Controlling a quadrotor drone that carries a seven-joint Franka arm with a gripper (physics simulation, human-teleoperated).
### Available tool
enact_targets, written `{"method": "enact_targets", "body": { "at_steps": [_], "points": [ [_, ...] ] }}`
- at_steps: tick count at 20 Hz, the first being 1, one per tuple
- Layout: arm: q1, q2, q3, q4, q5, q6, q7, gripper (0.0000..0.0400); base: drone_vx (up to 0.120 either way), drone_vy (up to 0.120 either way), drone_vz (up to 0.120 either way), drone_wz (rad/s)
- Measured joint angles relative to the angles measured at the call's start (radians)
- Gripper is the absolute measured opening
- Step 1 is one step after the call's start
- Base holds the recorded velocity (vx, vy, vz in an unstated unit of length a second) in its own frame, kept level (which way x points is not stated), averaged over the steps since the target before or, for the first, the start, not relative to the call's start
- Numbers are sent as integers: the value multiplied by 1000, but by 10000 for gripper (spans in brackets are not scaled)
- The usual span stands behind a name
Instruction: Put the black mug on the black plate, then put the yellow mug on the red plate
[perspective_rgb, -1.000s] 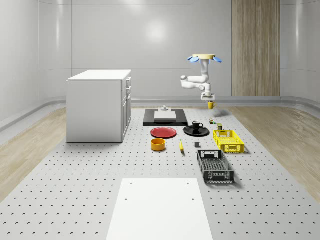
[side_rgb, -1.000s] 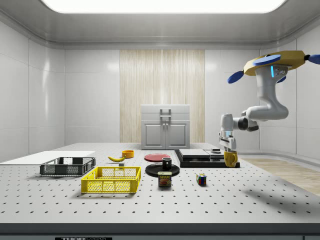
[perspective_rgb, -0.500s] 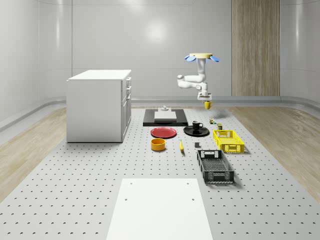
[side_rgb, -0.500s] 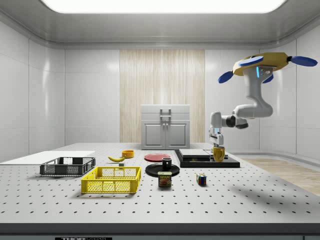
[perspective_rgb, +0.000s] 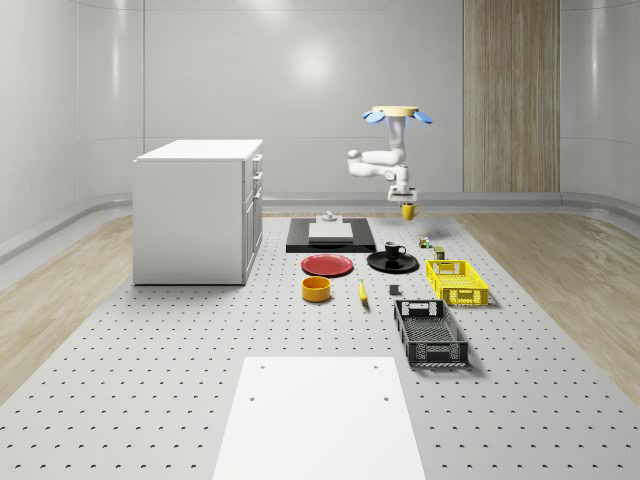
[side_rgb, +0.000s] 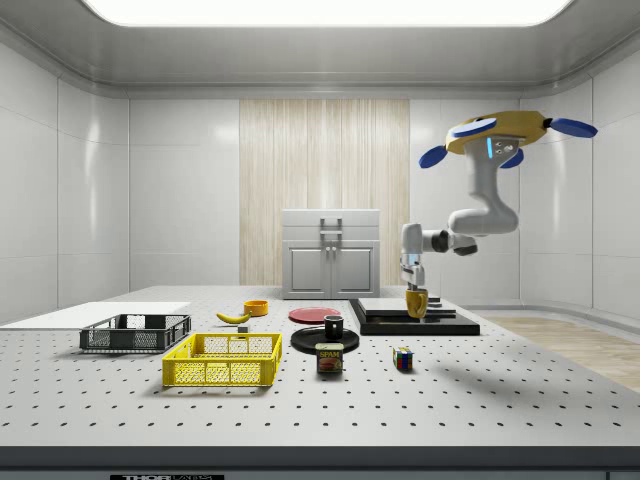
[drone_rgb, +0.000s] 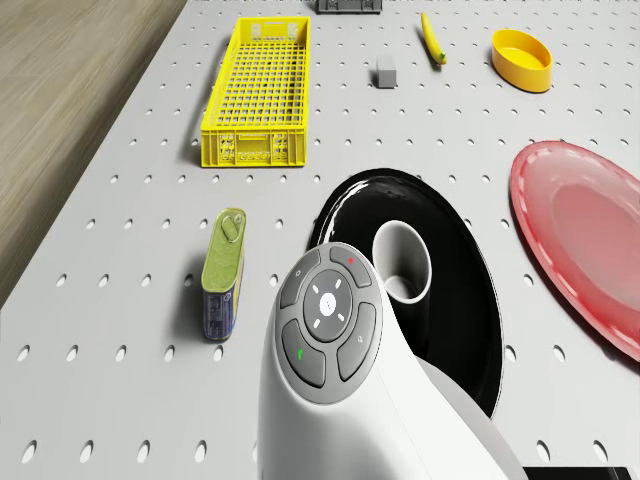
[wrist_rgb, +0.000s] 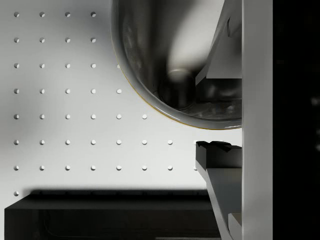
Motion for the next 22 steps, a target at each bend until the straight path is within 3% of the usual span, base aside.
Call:
{"method": "enact_targets", "body": {
  "at_steps": [22],
  "points": [
    [-4, -11, 3, 1, 5, 11, 3, 110, 120, -120, 0, 0]
  ]
}}
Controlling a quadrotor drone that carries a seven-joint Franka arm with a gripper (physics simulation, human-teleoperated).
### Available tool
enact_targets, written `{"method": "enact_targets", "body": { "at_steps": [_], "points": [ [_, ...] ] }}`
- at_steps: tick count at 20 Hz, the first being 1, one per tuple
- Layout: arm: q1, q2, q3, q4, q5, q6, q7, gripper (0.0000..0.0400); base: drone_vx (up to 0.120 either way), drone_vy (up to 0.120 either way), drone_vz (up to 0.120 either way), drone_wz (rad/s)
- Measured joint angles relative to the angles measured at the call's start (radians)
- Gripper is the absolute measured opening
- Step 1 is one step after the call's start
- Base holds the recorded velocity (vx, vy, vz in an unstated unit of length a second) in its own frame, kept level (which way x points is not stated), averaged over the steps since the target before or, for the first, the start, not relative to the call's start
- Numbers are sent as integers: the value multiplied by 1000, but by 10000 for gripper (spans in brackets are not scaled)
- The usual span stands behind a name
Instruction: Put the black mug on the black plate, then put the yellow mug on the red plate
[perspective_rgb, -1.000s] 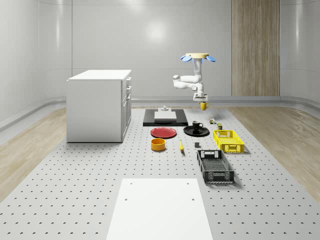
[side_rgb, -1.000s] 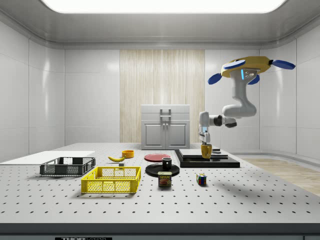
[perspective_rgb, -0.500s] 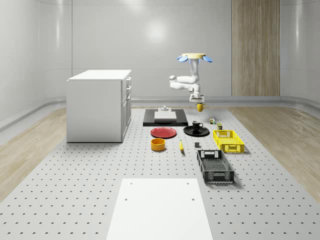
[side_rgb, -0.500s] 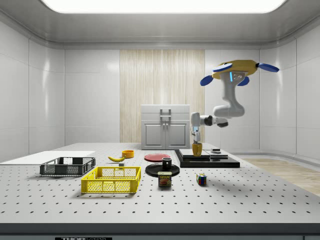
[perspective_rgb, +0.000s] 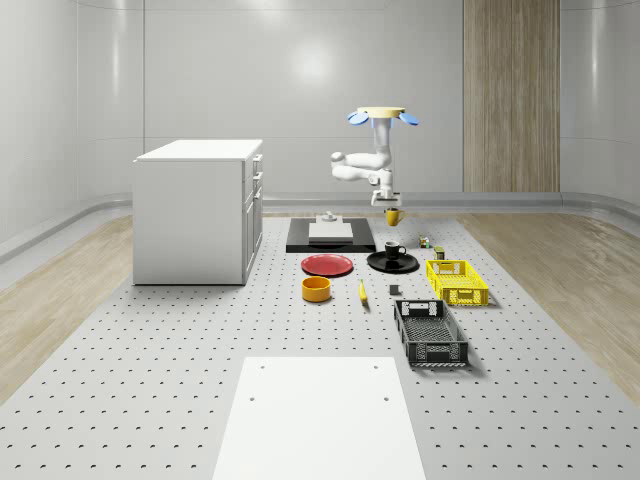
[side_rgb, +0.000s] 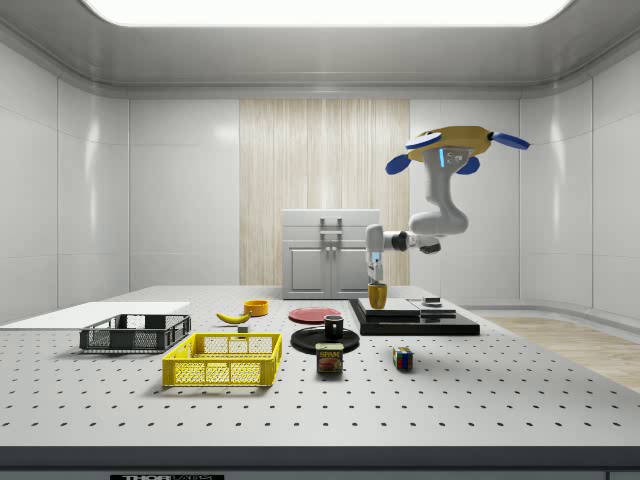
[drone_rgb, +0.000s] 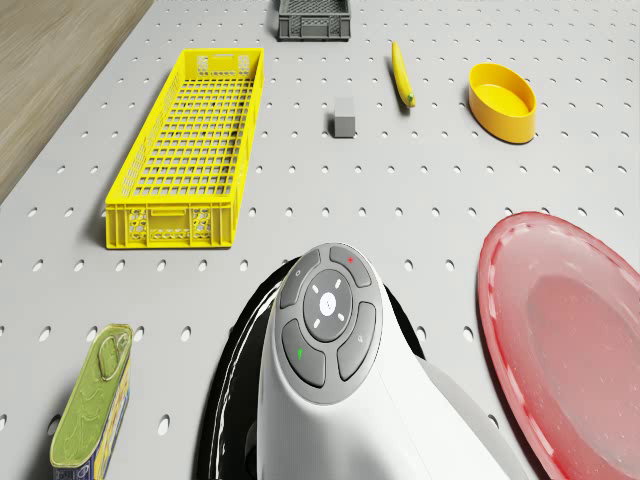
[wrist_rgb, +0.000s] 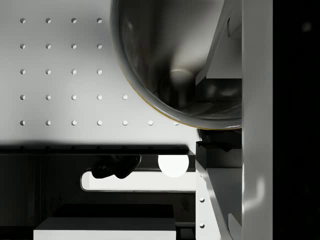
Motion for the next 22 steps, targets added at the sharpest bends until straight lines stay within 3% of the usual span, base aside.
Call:
{"method": "enact_targets", "body": {
  "at_steps": [18, 22],
  "points": [
    [-3, -7, 2, 0, 3, 7, 2, 110, 120, -120, 0, 0],
    [-3, -8, 2, 1, 4, 8, 2, 110, 120, -120, -100, 0]
  ]
}}
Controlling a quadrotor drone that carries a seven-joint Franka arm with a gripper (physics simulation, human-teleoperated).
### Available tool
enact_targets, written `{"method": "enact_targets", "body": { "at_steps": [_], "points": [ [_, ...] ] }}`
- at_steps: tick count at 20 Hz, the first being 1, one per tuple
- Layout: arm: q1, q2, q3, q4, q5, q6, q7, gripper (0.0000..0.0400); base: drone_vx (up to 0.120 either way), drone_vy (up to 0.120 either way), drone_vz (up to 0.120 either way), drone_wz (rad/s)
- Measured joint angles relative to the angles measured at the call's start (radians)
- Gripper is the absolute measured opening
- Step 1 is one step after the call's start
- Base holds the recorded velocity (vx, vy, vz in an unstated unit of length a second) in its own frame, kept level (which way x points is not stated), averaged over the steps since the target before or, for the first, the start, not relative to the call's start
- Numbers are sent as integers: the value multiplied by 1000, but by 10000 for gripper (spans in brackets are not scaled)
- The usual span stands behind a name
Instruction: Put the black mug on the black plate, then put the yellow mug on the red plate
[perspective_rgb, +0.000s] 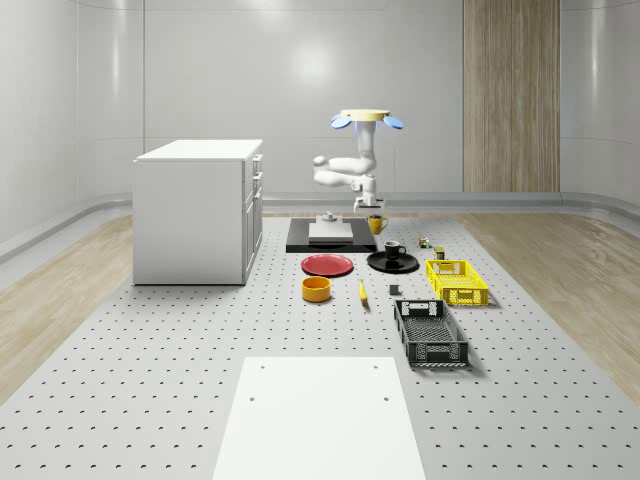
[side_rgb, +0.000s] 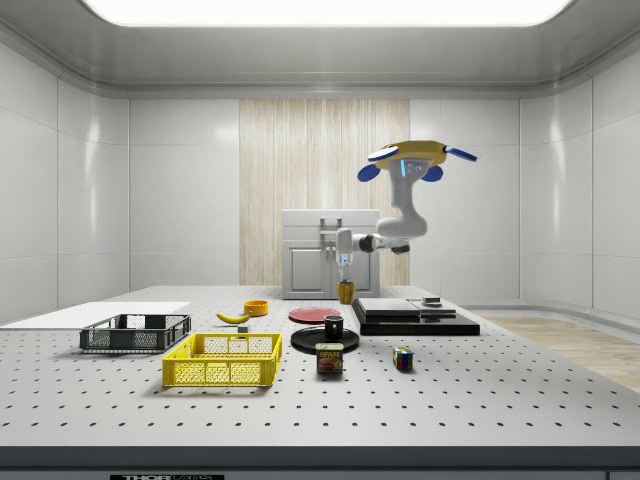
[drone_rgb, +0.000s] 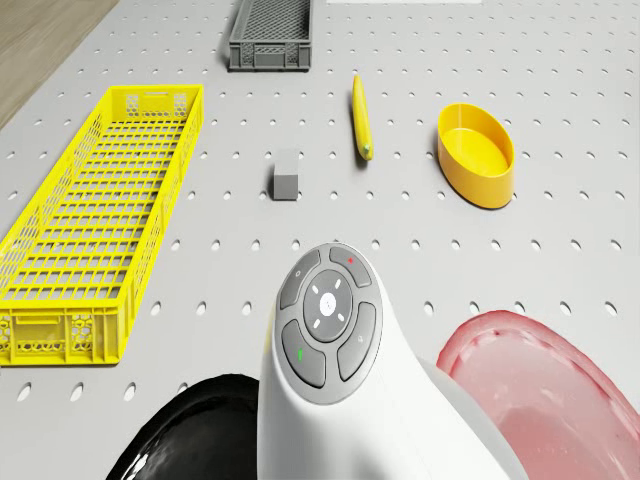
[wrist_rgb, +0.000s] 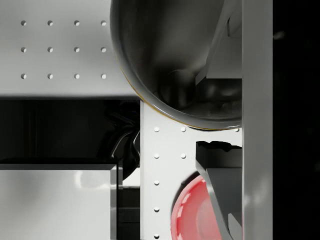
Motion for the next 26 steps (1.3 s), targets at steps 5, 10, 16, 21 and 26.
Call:
{"method": "enact_targets", "body": {
  "at_steps": [5, 10, 16, 21, 26],
  "points": [
    [-1, -2, 0, 0, 1, 2, 0, 110, 120, -120, -48, 0],
    [-1, -3, 1, 0, 1, 3, 1, 110, 120, -120, -56, 0],
    [-2, -5, 1, 0, 2, 5, 1, 110, 120, -120, -53, 0],
    [-2, -6, 1, 0, 3, 6, 2, 110, 120, -120, 0, 0],
    [-3, -7, 2, 1, 3, 7, 2, 110, 104, -120, 0, 0]
  ]
}}
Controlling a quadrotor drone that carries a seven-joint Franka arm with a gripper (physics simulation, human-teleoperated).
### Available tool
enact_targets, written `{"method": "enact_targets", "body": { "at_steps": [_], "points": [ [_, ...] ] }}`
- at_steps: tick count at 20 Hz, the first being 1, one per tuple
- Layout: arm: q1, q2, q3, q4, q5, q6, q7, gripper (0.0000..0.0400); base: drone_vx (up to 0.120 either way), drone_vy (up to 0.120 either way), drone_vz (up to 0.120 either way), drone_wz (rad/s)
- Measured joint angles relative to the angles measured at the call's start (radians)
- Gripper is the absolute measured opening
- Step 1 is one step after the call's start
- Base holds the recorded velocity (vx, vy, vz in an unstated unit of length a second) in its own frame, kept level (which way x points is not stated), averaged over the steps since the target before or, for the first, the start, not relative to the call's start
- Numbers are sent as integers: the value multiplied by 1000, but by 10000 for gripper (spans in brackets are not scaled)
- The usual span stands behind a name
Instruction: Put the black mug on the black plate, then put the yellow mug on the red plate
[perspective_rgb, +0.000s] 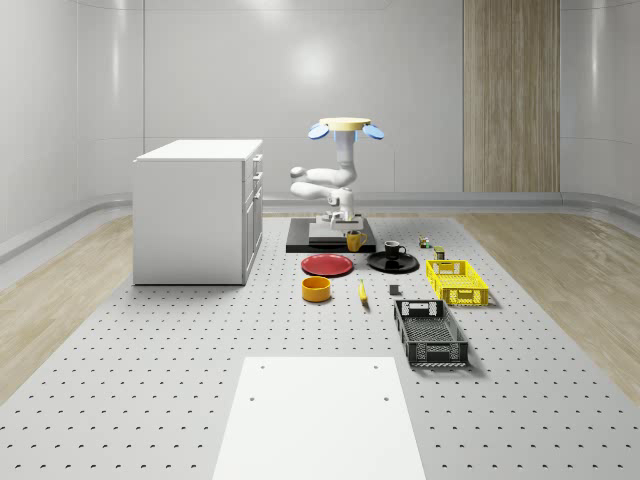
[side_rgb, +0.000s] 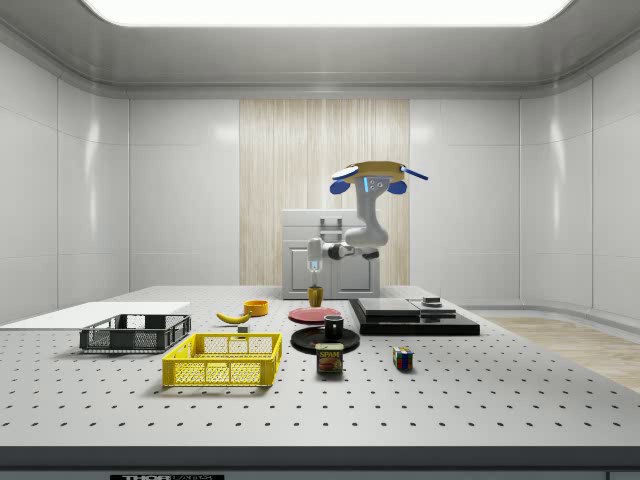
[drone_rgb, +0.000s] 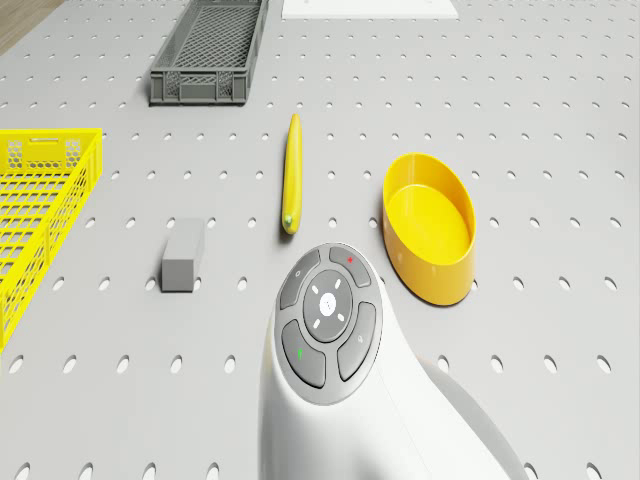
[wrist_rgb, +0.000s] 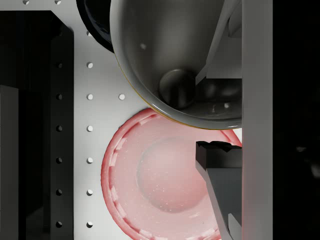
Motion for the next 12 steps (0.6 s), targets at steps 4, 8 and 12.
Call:
{"method": "enact_targets", "body": {
  "at_steps": [4, 8, 12],
  "points": [
    [0, -1, 0, 0, 0, 1, 0, 110, 0, -120, 0, 0],
    [-1, -2, 0, 0, 1, 2, 1, 110, 0, -120, 0, 0],
    [-1, -3, 1, 0, 1, 2, 1, 110, 0, -120, 0, 0]
  ]
}}
